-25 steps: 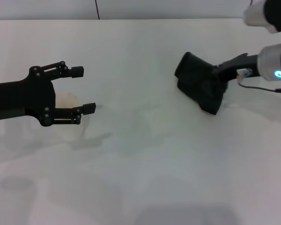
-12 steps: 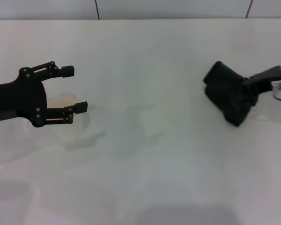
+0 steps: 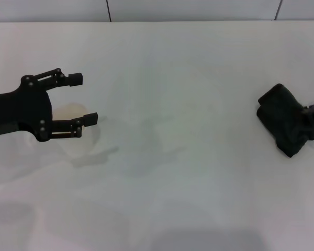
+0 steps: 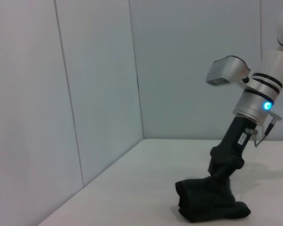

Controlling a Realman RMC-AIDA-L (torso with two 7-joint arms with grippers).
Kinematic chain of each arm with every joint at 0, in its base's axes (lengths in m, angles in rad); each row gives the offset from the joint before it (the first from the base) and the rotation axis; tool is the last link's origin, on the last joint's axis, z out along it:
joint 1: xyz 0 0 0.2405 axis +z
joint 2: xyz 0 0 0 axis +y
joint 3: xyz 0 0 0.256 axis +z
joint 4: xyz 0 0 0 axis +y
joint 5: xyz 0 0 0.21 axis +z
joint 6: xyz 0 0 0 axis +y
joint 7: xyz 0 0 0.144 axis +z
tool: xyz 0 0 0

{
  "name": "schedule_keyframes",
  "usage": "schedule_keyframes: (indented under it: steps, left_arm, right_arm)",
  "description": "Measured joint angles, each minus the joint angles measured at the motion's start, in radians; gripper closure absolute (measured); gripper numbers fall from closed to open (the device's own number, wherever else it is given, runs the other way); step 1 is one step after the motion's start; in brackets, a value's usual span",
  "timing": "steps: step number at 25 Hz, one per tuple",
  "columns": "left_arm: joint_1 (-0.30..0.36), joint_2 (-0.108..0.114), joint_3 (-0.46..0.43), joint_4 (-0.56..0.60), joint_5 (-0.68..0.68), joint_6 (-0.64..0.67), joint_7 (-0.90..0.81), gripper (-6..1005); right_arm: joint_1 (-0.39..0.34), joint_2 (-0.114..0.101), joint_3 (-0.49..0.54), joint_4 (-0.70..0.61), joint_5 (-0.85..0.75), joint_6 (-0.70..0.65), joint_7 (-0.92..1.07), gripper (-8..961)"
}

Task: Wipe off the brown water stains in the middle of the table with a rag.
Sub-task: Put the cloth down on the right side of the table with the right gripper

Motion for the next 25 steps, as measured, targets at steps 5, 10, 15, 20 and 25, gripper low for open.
schedule_keyframes:
  steps: [5,10,15,20,25]
  left_arm:
    - [0.0,-0.001,0.0,0.0,0.0,0.0,0.0,120]
    - [0.0,-0.001,0.0,0.0,0.0,0.0,0.0,120]
    - [-0.001,0.001,0.0,0.0,0.0,0.0,0.0,120]
    - [-0.002,0.001,0.0,0.0,0.0,-0.001,0.0,120]
    - [0.0,0.001,0.0,0.0,0.0,-0.005,0.0,120]
  right_arm:
    - [-0.003,0.0,0.001,0.0,0.0,-0.03,-0.016,904]
    - [-0.002,-0.001,0.002,-0.011,0.001,-0.064,-0.039,902]
    - [0.015,0.002,-0.004,-0.019,0.012,-0.124,-0.071,867]
    - [0.015,0.004,-0.003,-0.052,0.046,-0.134,-0.095,783]
    - [0.011,0.004,0.001,-0.09,0.071,-0.14,-0.116,675]
